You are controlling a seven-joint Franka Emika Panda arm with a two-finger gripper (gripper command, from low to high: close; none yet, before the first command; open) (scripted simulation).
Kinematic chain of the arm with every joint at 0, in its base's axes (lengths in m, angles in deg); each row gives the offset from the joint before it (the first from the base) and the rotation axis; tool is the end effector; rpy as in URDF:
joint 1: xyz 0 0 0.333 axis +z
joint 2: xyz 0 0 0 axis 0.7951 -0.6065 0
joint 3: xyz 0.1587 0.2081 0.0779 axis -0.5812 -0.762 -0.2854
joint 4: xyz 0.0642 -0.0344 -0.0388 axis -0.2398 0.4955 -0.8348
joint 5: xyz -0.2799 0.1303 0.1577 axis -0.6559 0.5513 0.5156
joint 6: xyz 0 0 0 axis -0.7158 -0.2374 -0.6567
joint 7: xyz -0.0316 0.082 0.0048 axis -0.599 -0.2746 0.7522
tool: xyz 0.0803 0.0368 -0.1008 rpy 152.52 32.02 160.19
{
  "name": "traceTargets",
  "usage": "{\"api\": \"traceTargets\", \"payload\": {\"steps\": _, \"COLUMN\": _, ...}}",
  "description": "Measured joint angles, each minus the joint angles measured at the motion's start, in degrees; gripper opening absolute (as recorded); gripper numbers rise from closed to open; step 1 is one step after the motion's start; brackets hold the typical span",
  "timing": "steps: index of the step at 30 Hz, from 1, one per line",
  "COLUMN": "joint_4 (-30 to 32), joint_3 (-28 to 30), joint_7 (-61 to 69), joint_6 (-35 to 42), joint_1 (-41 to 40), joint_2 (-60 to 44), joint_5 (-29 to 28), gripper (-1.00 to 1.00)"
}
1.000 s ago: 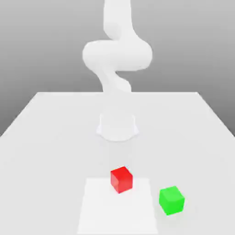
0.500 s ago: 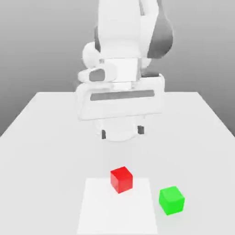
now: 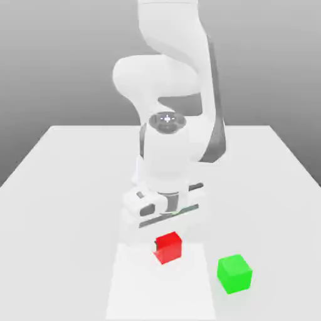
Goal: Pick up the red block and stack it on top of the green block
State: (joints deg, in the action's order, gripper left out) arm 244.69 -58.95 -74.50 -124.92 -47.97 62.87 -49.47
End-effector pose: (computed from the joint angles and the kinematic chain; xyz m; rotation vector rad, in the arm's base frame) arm 0.3248 0.0116 0.1223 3.1077 -0.4528 -0.0003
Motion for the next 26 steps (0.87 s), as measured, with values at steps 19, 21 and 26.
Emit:
{"api": "traceTargets", "payload": {"steps": 19, "joint_4": -14.28, "joint_3": -5.0, "joint_7": -8.09, "joint_6": 21.92, "joint_1": 13.39, "joint_2": 7.63, "joint_5": -3.92, "gripper": -1.0}}
{"api": "traceTargets", "payload": {"steps": 21, "joint_4": -14.8, "joint_3": -4.5, "joint_7": -8.51, "joint_6": 18.51, "joint_1": 13.12, "joint_2": 3.7, "joint_5": -4.35, "gripper": -1.0}}
{"api": "traceTargets", "payload": {"steps": 26, "joint_4": -15.04, "joint_3": -4.15, "joint_7": -8.95, "joint_6": 15.13, "joint_1": 13.23, "joint_2": 0.08, "joint_5": -4.9, "gripper": 1.0}}
